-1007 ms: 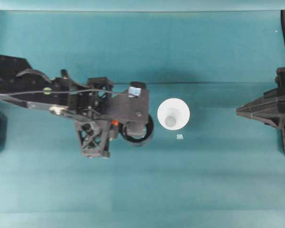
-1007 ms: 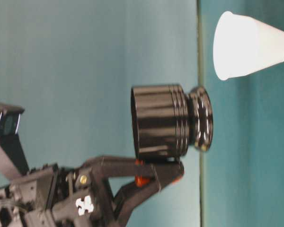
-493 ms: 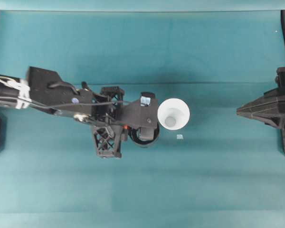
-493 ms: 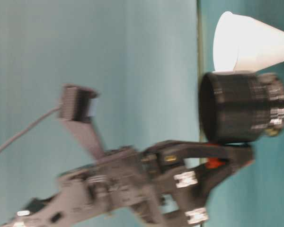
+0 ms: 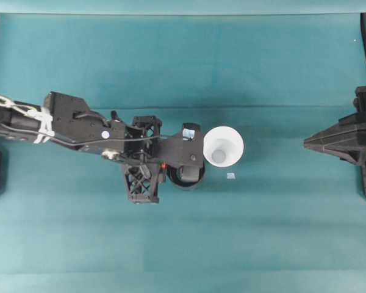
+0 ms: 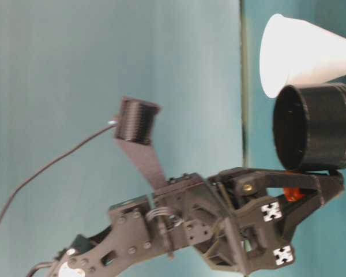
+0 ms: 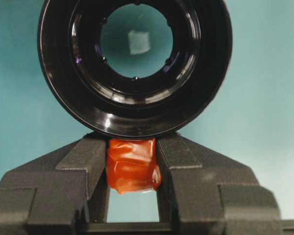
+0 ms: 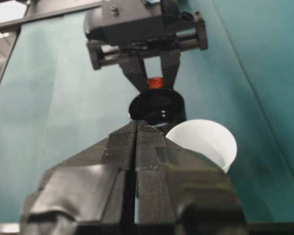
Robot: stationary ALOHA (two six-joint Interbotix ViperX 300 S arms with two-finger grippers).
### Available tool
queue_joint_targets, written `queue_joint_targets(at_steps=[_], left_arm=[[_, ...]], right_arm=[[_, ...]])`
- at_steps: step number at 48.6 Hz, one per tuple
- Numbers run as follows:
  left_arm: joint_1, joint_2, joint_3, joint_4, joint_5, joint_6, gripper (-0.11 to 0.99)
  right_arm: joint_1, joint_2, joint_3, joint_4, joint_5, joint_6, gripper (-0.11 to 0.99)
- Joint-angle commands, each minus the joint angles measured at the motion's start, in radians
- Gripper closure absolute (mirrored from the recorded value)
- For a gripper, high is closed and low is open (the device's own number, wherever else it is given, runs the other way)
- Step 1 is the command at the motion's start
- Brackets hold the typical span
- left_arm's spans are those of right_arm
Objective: Put the paper cup into the moved red handle cup holder.
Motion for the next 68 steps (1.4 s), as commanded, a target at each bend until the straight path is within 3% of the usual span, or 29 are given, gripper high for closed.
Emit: queue_joint_targets(at_steps=[1,68], left_arm=[[0.003,-0.003,-0.009,0.005,-0.005,0.002,0.61],[0.005,0.015,-0.003,0.005,-0.049,0.003,0.61]], right_arm=[[-0.002,0.005,-0.008,0.003,-0.006,0.008,0.99],[-0.002,0.005,-0.002,0.003,-0.005,0.009,0.99]])
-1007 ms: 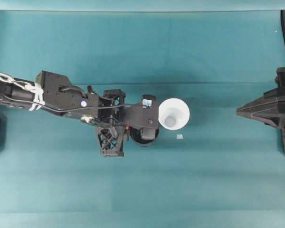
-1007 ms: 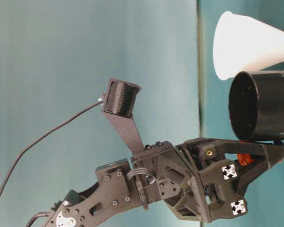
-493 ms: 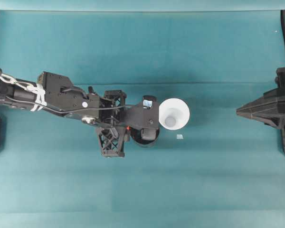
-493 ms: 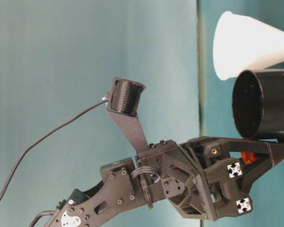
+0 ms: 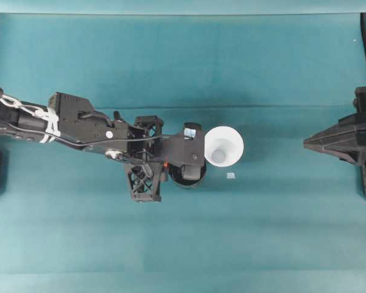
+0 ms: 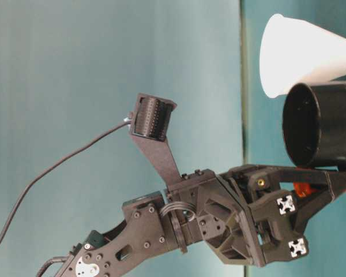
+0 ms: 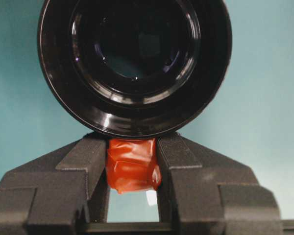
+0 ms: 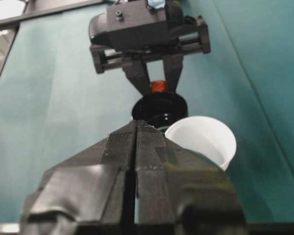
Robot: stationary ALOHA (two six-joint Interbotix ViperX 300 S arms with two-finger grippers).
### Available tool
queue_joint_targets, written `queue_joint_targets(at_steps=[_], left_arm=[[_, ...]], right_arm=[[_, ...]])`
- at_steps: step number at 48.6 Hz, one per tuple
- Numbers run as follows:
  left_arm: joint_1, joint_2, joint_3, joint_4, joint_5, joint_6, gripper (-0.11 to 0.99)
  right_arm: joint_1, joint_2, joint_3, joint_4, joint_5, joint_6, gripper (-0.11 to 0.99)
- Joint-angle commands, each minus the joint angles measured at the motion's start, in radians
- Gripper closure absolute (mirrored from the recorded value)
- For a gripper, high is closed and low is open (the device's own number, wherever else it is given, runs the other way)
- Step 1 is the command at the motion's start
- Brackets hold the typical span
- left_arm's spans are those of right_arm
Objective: Put the paper cup into the moved red handle cup holder.
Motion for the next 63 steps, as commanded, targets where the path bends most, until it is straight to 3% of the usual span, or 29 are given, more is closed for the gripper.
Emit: queue_joint_targets(at_steps=[1,27,46,57,60,63], left_arm=[[0.002,-0.006,-0.005,0.003,-0.008,0.0,0.61],[0.002,-0.012,0.017,0.002,-0.02,-0.008,0.61],[0.005,-0.012,0.005,0.0,0.028,-0.005,0.59],[0.005,-0.02,0.008,0.002,0.054,0.012,-0.02],[0.005,-0.023,0.005,0.002,0.046,0.028,-0.09],[0.005,-0.023,0.0,0.002,0.038,0.044,-0.06]], right_arm=[[0.0,0.005,-0.005,0.003,-0.006,0.009,0.99],[0.0,0.005,-0.003,0.003,-0.005,0.009,0.99],[0.0,0.002,-0.003,0.003,-0.006,0.009,0.99],[0.0,0.002,0.0,0.003,-0.006,0.009,0.99],[0.0,0.002,0.002,0.003,-0.006,0.009,0.99],[0.0,0.002,0.003,0.003,-0.006,0.009,0.99]])
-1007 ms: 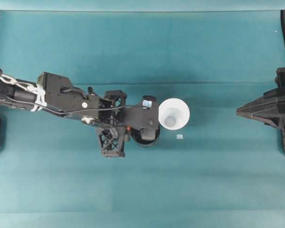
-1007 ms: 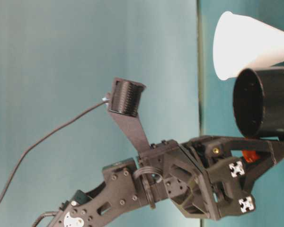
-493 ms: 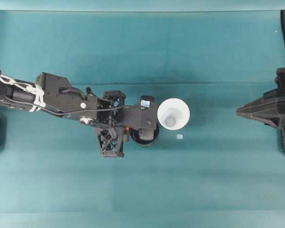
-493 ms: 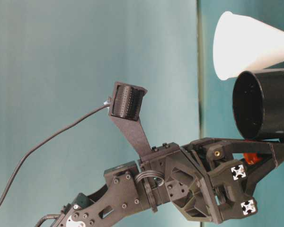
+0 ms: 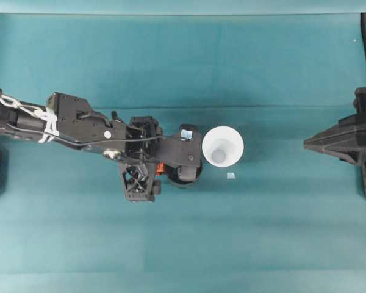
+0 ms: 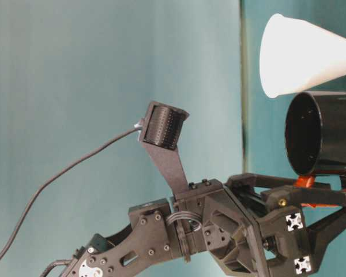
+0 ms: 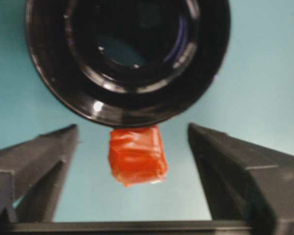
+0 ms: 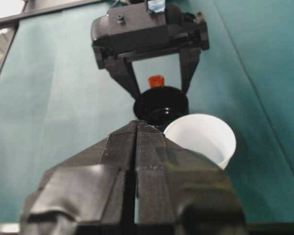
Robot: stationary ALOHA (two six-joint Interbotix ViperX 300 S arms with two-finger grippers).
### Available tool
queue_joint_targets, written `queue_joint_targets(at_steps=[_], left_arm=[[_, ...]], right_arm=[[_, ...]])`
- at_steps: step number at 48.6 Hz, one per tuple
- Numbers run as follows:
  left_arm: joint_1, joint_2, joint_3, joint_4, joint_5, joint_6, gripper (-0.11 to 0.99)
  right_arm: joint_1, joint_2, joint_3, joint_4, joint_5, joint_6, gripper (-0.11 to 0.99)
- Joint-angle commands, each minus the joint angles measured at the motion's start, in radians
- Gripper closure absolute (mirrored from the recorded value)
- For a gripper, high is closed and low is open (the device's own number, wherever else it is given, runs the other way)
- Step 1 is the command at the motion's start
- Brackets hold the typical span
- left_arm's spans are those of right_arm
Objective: Put the paper cup into the moved red handle cup holder.
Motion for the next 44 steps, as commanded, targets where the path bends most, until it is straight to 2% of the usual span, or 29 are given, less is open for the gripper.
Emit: queue_joint_targets(at_steps=[1,5,13,17,19,24,30,39,44], left_arm=[[0.0,-0.018,-0.017,0.002,-0.012,0.015,-0.06],[0.002,-0.021,-0.028,0.002,-0.006,0.026,-0.07],[0.0,-0.092,-0.014,0.002,0.044,0.026,-0.07],[-0.002,-0.155,0.006,0.002,0.063,0.028,-0.07],[-0.003,-0.192,0.021,0.002,0.064,0.028,-0.07],[-0.003,-0.298,0.077,0.002,0.066,0.028,-0.07],[-0.005,-0.4,0.143,0.002,0.066,0.026,-0.06],[-0.006,-0.532,0.245,0.002,0.061,0.017,-0.06],[-0.006,-0.591,0.291,0.002,0.06,0.015,-0.06]], right_arm=[[-0.002,0.003,-0.005,0.003,-0.006,0.009,0.99],[-0.002,0.003,-0.003,0.003,-0.006,0.009,0.99],[-0.003,0.003,-0.005,0.003,-0.002,0.011,0.99],[-0.014,0.003,-0.005,0.003,0.009,0.012,0.99],[-0.025,0.003,-0.006,0.008,0.018,0.012,0.99],[-0.044,0.005,-0.015,0.008,0.058,0.012,0.99],[-0.077,0.009,-0.048,0.006,0.129,0.009,0.99],[-0.123,0.032,-0.089,0.003,0.192,0.008,0.98],[-0.138,0.091,-0.13,0.003,0.225,0.008,0.98]])
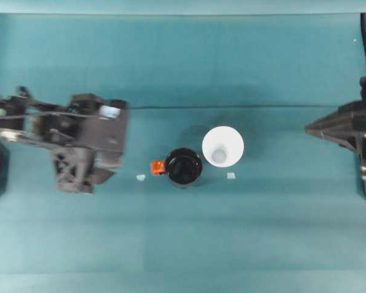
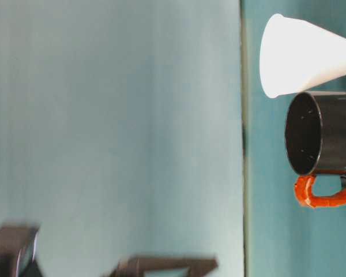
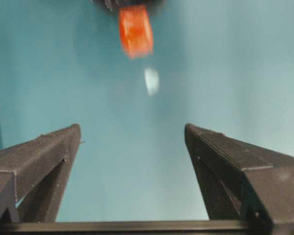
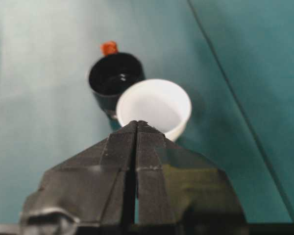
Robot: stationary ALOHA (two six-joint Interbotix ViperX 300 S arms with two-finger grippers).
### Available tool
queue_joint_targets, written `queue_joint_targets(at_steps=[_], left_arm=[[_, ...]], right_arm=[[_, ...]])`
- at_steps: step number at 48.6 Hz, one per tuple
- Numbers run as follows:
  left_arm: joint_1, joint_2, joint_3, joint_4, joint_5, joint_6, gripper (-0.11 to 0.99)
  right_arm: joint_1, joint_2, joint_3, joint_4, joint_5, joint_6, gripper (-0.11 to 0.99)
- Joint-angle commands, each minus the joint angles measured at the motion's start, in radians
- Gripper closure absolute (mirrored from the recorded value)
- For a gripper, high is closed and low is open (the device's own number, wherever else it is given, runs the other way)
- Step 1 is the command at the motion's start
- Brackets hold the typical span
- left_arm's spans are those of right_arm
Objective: Put the paper cup into the moved red handle cup holder.
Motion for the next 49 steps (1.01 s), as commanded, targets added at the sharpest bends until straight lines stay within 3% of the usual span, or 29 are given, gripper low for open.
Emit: queue_joint_targets(at_steps=[1,6,10,17,22,28,34,42,49], left_arm=[[-0.003,-0.069,0.028,0.002,-0.008,-0.003,-0.06],[-0.005,-0.106,0.051,0.002,-0.018,-0.002,-0.06],[-0.005,-0.124,0.061,0.002,-0.037,-0.002,-0.06],[-0.006,-0.14,0.074,0.002,-0.057,-0.002,-0.06],[-0.006,-0.147,0.078,0.002,-0.06,0.0,-0.06],[-0.006,-0.153,0.086,0.002,-0.058,0.0,-0.06],[-0.006,-0.16,0.091,0.002,-0.06,0.0,-0.06],[-0.006,-0.164,0.1,0.002,-0.06,0.0,-0.06],[-0.005,-0.166,0.107,0.003,-0.06,-0.002,-0.06]], right_arm=[[-0.015,0.066,-0.063,0.0,0.02,0.008,0.98],[-0.029,0.17,-0.12,0.0,0.055,0.008,0.96],[-0.029,0.275,-0.173,0.0,0.084,0.006,0.94],[-0.029,0.405,-0.244,0.003,0.106,0.008,0.81],[-0.029,0.466,-0.282,0.003,0.114,0.009,0.59],[-0.029,0.522,-0.324,0.003,0.14,0.008,0.22],[-0.049,0.583,-0.368,0.0,0.202,0.008,-0.06],[-0.097,0.687,-0.456,0.002,0.307,0.012,-0.08],[-0.114,0.808,-0.543,0.003,0.39,0.011,-0.08]])
